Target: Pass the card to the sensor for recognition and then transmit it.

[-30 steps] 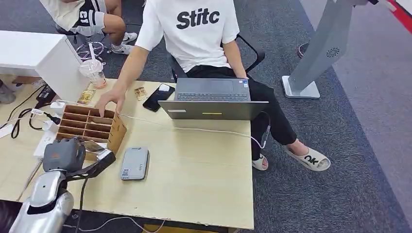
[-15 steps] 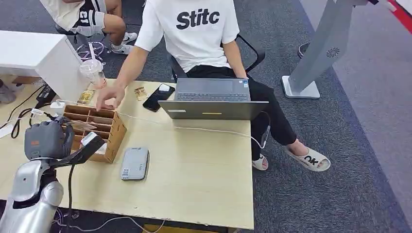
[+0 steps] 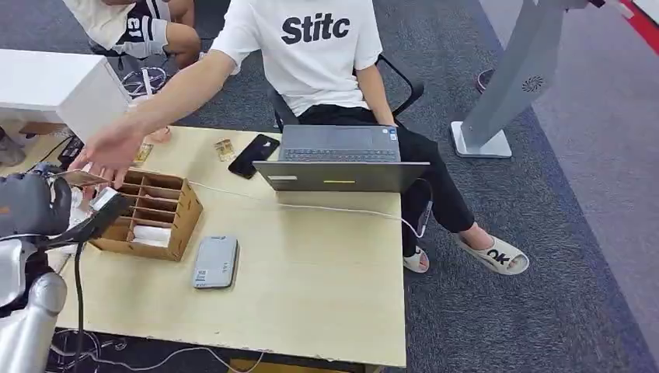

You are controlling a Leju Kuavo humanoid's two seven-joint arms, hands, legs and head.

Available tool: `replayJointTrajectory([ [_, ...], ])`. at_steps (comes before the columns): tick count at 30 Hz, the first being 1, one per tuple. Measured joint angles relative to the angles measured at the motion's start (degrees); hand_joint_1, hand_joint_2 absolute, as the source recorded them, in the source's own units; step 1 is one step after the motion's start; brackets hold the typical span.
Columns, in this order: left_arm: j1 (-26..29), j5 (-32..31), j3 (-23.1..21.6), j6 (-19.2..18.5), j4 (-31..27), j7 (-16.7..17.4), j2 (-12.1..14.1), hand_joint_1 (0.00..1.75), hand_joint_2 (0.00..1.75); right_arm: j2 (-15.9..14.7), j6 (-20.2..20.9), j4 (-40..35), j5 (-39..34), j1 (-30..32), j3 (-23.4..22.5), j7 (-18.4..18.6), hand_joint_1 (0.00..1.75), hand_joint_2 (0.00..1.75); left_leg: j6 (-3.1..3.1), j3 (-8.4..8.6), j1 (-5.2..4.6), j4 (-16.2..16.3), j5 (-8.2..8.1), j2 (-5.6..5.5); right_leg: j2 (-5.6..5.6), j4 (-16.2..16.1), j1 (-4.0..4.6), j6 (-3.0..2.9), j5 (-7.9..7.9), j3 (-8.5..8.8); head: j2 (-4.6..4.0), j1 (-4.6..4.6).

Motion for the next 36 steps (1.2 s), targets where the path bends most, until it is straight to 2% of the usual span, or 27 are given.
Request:
replayJointTrajectory([
  [9, -2.73, -0.74, 1.31, 0.63, 4.02, 0.50, 1.24, 1.75, 1.75, 0.02, 0.00, 0.00, 0.26, -0.09, -0.02, 0.17, 0.00, 1.75, 0.00, 0.00, -0.01, 0.00, 0.01, 0.00, 0.00, 0.00, -0.01, 0.00, 0.00, 0.01, 0.00, 0.00],
  [19, -2.91, -0.57, 1.40, 2.08, 4.70, 0.22, 1.22, 1.75, 1.75, 0.11, -0.02, 0.00, 0.33, -0.12, -0.44, 0.48, 0.00, 1.75, 0.00, 0.00, 0.00, 0.00, 0.01, 0.00, 0.00, 0.00, 0.00, 0.00, 0.00, -0.01, 0.00, 0.00],
  [20, -2.92, -0.48, 1.40, 2.12, 4.70, 0.17, 1.22, 1.57, 1.75, 0.13, -0.02, 0.00, 0.33, -0.13, -0.48, 0.48, 0.00, 1.75, 0.00, 0.00, 0.00, 0.00, 0.01, 0.00, 0.00, 0.00, 0.00, 0.00, 0.00, 0.00, 0.00, 0.00],
  [21, -2.92, -0.24, 1.42, 2.42, 4.70, -0.22, 1.18, 0.17, 1.75, 0.15, -0.04, 0.00, 0.33, -0.13, -0.55, 0.46, 0.00, 1.75, 0.00, 0.00, 0.00, 0.00, 0.01, 0.00, 0.01, 0.00, 0.00, 0.00, 0.00, -0.01, 0.00, 0.00],
  [22, -2.92, 0.05, 1.46, 2.71, 4.70, -0.59, 1.11, 0.00, 1.75, 0.15, -0.07, 0.00, 0.33, -0.12, -0.63, 0.39, 0.00, 1.75, 0.00, 0.00, 0.00, 0.00, 0.01, 0.00, 0.01, 0.00, -0.01, 0.00, 0.00, -0.01, 0.00, 0.00],
  [26, -2.58, 0.59, 1.57, 5.55, 3.47, -1.55, 0.30, 0.00, 1.75, 0.17, 0.00, 0.00, 0.48, -0.16, -0.90, 0.31, 0.00, 1.75, 0.00, -0.01, -0.01, 0.00, 0.01, -0.01, 0.00, 0.00, -0.01, 0.00, 0.00, 0.00, 0.00, 0.00],
  [32, 0.42, 3.42, 1.59, 9.40, -2.35, -4.18, -2.15, 0.00, 1.75, 0.48, 0.00, 0.00, 0.63, -0.20, -1.03, 0.31, 0.00, 1.75, 0.00, -0.01, -0.02, 0.00, 0.00, 0.00, 0.00, -0.01, -0.01, 0.00, 0.00, 0.01, 0.00, 0.00],
  [36, 5.61, 8.66, 1.59, 12.61, -8.21, -8.25, -3.39, 0.00, 1.75, 0.66, -0.09, 0.00, 0.48, -0.19, -1.38, 0.52, 0.00, 1.75, 0.00, -0.01, -0.02, 0.00, -0.02, 0.04, 0.04, -0.01, -0.01, 0.00, -0.01, 0.01, 0.00, 0.00],
])
